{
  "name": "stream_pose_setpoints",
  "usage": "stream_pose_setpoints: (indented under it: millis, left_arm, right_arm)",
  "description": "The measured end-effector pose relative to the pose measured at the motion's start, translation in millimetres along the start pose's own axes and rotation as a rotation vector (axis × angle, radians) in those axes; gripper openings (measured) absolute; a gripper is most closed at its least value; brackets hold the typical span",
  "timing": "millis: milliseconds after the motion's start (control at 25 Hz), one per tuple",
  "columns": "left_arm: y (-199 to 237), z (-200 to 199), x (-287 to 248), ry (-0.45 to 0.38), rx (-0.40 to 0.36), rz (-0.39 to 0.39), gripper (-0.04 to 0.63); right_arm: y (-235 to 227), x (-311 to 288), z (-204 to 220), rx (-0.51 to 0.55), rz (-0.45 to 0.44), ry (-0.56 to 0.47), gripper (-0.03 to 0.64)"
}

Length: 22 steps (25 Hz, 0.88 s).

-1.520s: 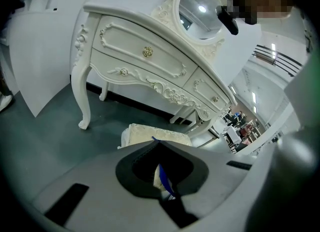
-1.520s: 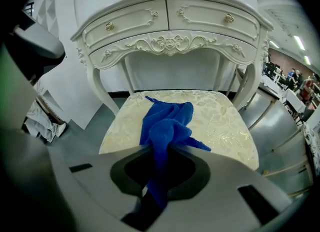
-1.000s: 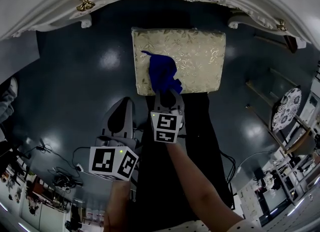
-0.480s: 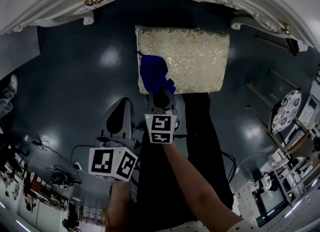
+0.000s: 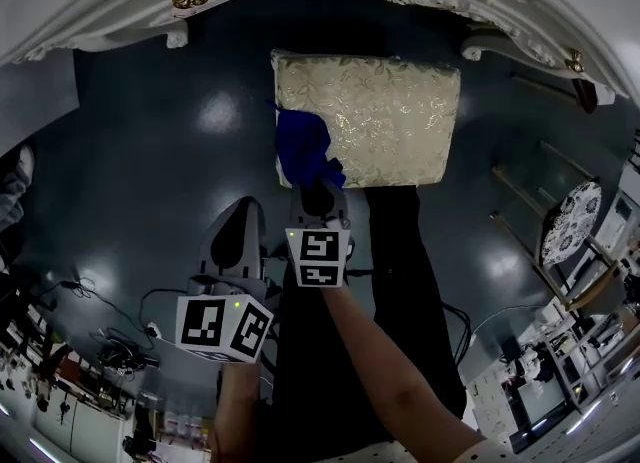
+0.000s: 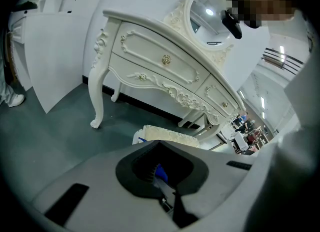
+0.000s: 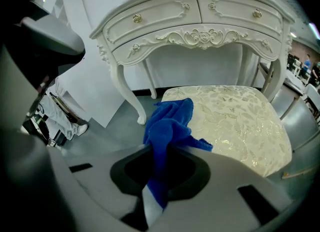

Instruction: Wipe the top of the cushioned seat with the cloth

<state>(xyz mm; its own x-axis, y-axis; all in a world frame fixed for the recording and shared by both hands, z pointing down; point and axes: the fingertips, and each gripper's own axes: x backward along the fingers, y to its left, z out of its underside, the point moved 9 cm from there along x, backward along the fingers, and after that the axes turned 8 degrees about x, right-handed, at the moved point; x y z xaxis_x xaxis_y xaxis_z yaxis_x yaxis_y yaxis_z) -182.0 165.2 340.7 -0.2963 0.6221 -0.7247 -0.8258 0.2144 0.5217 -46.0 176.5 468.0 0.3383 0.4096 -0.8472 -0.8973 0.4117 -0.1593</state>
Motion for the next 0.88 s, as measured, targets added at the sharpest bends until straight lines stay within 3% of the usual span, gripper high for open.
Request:
stream_pose_setpoints:
  millis: [560, 880]
  left_arm:
    - [5, 3, 3, -0.010, -0.016, -0.022, -0.003]
    - [5, 3, 6, -0.023, -0.028, -0.025, -0.003]
  right_arm:
    - [26, -20, -2, 0.093, -0.167, 0.019, 0.058]
    - [27, -23, -4, 0.047, -0.208, 0.037, 0.059]
